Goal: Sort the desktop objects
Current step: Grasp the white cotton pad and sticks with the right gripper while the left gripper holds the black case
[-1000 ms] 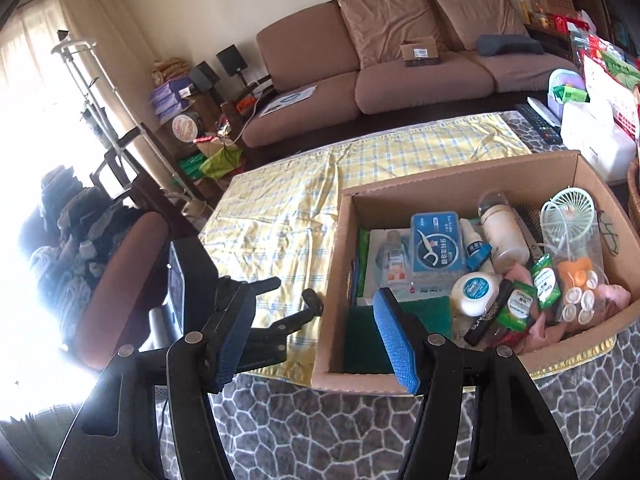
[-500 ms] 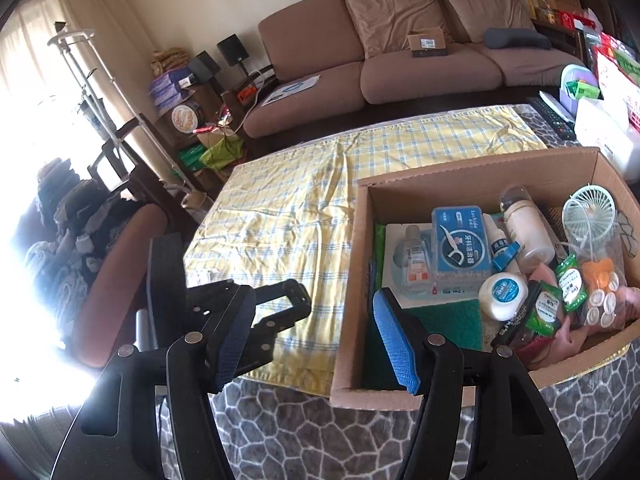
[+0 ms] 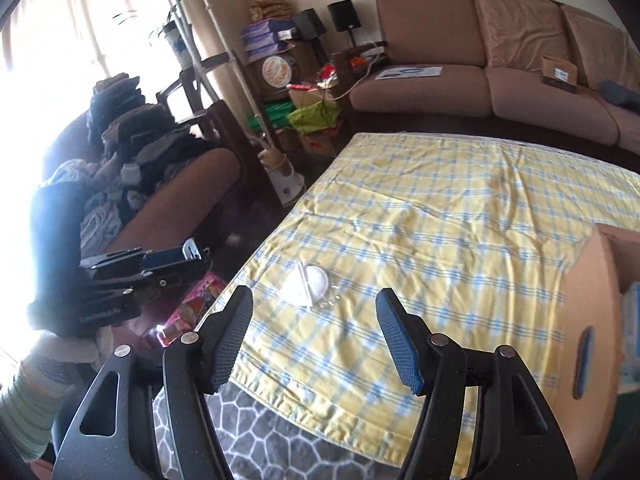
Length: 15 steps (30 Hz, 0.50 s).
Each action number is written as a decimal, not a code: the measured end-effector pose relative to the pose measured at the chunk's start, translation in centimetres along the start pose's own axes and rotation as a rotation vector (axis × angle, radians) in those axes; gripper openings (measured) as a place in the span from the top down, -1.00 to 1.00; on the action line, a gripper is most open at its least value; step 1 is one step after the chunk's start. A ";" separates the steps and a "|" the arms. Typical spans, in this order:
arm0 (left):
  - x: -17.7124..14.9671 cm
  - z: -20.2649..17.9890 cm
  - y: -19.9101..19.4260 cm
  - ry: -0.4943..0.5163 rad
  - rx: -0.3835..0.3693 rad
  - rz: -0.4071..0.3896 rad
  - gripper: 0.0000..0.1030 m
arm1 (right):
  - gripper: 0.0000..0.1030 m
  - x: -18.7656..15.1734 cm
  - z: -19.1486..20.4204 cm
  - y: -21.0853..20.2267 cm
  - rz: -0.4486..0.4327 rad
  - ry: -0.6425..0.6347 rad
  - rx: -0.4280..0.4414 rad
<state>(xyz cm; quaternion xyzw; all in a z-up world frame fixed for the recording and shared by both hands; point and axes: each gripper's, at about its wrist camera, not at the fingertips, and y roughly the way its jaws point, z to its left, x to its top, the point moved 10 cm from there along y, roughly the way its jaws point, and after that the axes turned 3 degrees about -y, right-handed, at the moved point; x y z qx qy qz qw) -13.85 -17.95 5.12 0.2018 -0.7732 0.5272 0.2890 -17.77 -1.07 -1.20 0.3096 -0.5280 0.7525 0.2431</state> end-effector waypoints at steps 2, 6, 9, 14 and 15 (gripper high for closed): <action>-0.5 1.8 0.0 -0.042 -0.010 -0.004 0.36 | -0.29 -0.1 1.5 3.5 0.039 -0.042 0.012; -0.8 4.1 -0.1 -0.065 -0.017 -0.003 0.36 | -0.30 -1.0 3.2 9.2 0.116 -0.127 0.015; -0.5 5.2 -0.7 -0.098 -0.054 -0.009 0.36 | -0.35 -1.6 2.7 12.1 0.161 -0.174 -0.035; -0.6 4.9 -1.7 -0.073 -0.072 -0.015 0.36 | -0.37 -1.3 1.7 14.5 0.186 -0.197 -0.018; -0.7 4.8 -1.9 -0.073 -0.080 -0.014 0.36 | -0.37 -1.1 1.9 14.8 0.204 -0.236 -0.003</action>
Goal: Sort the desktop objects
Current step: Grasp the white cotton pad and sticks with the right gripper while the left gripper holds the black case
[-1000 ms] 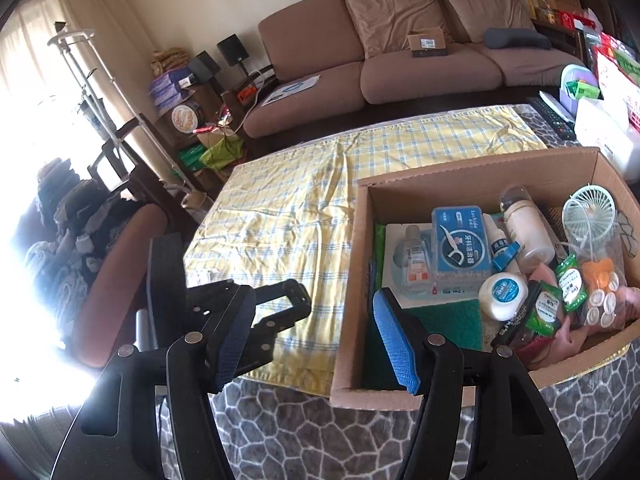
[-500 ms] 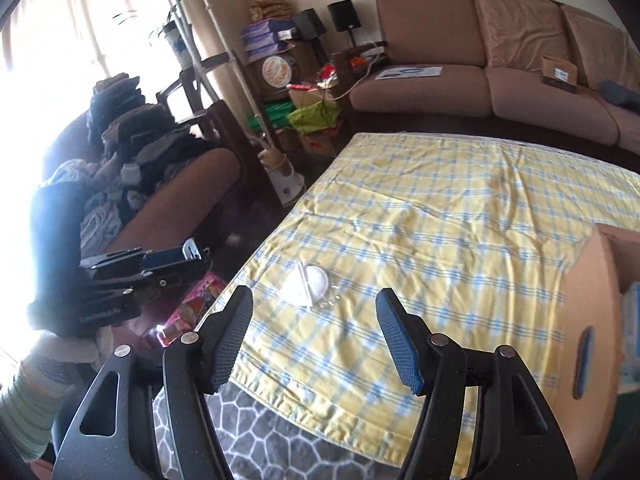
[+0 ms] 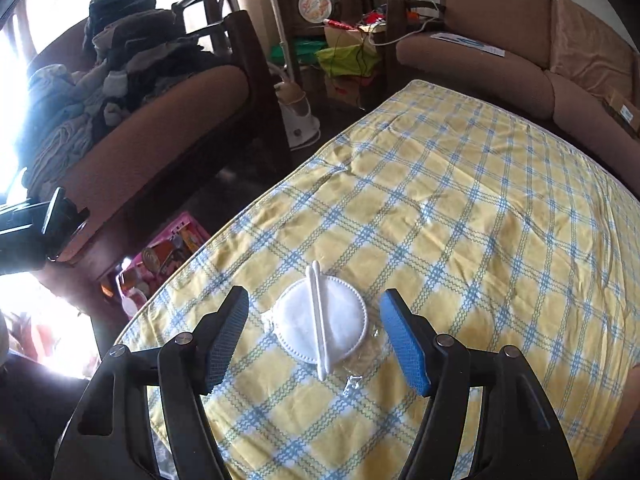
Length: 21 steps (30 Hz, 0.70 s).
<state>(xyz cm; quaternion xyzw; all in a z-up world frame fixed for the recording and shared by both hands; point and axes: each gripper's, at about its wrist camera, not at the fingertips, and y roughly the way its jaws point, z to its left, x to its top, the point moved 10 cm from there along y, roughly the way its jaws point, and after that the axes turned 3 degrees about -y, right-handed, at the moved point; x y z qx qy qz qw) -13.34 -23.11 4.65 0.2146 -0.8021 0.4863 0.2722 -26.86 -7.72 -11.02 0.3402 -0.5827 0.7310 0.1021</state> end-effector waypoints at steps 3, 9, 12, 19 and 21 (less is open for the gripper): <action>-0.1 0.1 -0.5 -0.008 -0.021 0.002 0.36 | -0.46 0.2 0.9 0.2 0.080 -0.170 0.048; 0.8 0.5 -1.8 -0.037 -0.050 -0.034 0.35 | -0.55 -0.4 0.7 1.1 0.232 -0.380 0.088; 0.9 0.4 -1.8 -0.039 -0.053 -0.034 0.35 | -0.55 -1.0 0.8 2.5 0.292 -0.421 0.099; 0.5 0.1 -1.1 -0.025 -0.047 -0.007 0.35 | -0.63 -2.7 1.9 4.2 0.338 -0.500 0.131; 0.5 0.0 -1.0 -0.026 -0.050 -0.005 0.35 | -0.63 -2.5 1.5 4.3 0.341 -0.480 0.139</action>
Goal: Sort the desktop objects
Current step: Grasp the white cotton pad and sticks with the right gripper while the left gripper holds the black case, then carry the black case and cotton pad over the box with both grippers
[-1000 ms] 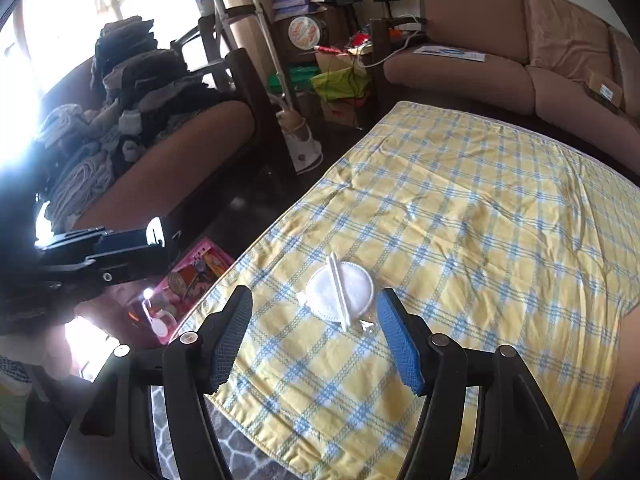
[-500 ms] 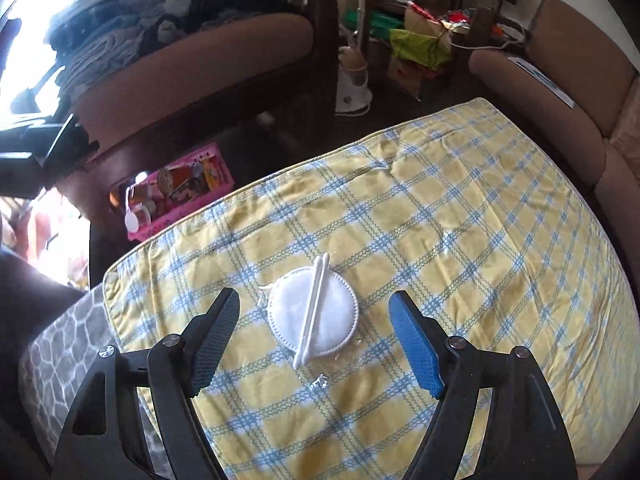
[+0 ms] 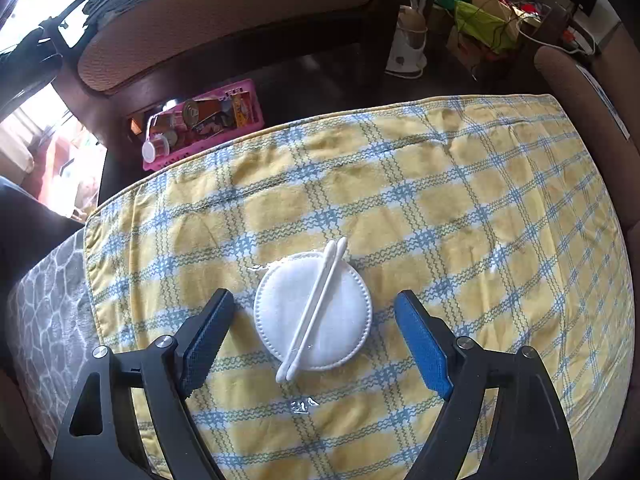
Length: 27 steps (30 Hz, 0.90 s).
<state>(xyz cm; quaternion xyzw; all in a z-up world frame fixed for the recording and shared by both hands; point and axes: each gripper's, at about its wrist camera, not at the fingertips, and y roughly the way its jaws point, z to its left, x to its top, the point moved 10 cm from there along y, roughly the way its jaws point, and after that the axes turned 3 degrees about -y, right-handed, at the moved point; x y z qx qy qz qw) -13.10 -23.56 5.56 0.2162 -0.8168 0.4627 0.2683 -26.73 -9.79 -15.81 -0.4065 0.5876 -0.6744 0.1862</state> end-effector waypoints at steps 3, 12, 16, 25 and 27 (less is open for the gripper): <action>-0.2 -0.3 0.2 0.012 0.004 0.005 0.35 | -0.65 -0.2 -0.3 -0.1 -0.005 0.022 0.023; -0.2 -0.4 0.7 0.009 0.012 0.009 0.35 | 0.25 -0.3 0.2 -2.5 -0.037 0.088 0.038; -0.3 -0.9 1.2 0.021 0.013 0.014 0.35 | 0.33 -1.0 1.0 -4.5 -0.088 0.138 0.019; -2.7 -7.8 4.4 0.163 -0.020 0.099 0.36 | 0.34 -6.2 1.6 -15.2 -0.223 0.292 -0.102; -3.2 -12.3 5.1 0.216 -0.075 0.121 0.35 | 0.34 -9.5 0.5 -18.6 -0.241 0.346 -0.150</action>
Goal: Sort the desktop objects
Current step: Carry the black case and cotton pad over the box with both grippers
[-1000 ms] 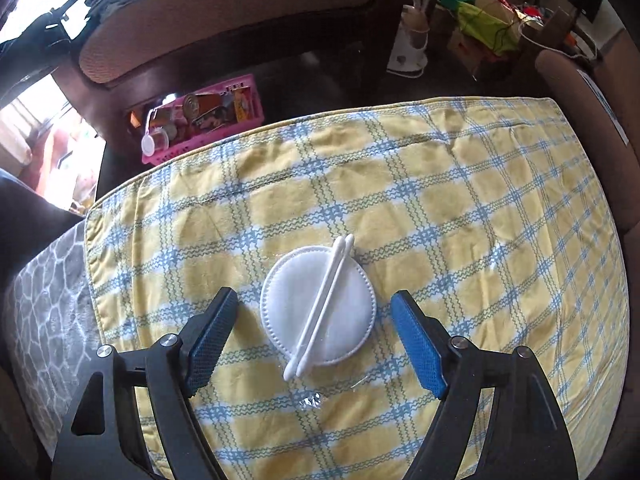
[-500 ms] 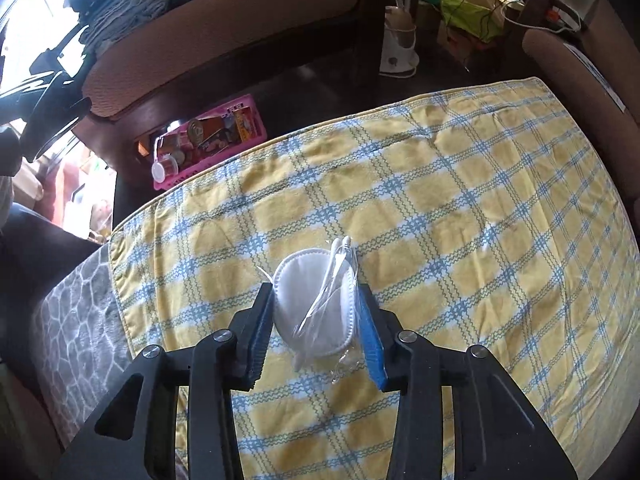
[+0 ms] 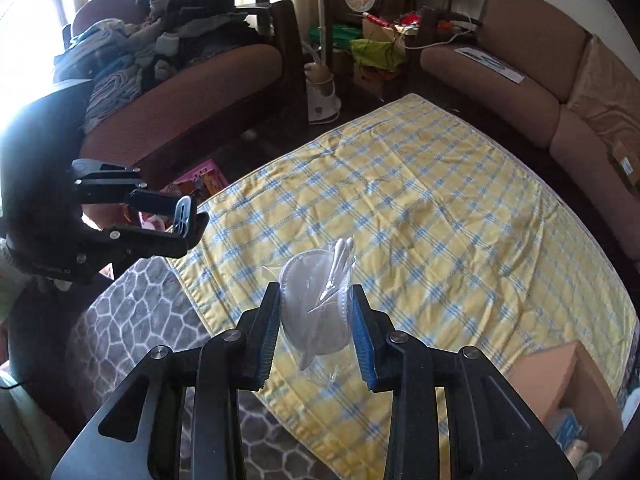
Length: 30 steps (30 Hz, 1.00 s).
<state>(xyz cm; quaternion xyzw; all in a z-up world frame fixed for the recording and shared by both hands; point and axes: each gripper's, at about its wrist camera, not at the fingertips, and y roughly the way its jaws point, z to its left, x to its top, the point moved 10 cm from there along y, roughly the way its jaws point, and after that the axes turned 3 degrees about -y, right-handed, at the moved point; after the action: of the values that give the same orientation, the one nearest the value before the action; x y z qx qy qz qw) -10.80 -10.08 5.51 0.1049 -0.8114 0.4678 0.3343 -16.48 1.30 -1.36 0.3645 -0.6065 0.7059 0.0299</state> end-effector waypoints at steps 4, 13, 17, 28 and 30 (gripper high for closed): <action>2.9 -10.2 2.5 0.102 -0.124 0.011 0.35 | 0.34 -5.4 -6.7 -6.9 -0.006 0.129 -0.128; 6.4 -28.3 14.0 0.232 -0.230 0.113 0.35 | 0.31 -20.8 -18.3 -14.7 0.032 0.431 -0.290; 5.5 -32.8 18.9 0.295 -0.203 0.177 0.35 | 0.30 -25.2 -21.0 -14.2 0.042 0.529 -0.290; 2.6 -35.9 25.9 0.333 -0.138 0.276 0.24 | -0.22 -28.1 -24.5 -15.0 -0.096 0.715 -0.260; 2.8 -35.8 25.7 0.311 -0.147 0.269 -0.01 | -0.26 -28.1 -24.8 -15.9 -0.151 0.765 -0.228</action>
<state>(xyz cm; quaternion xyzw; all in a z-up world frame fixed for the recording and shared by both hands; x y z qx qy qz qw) -9.40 33.84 1.73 -0.1024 -0.7889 0.4582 0.3966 -0.06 38.54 -3.50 0.1137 -0.5975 0.7147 0.3453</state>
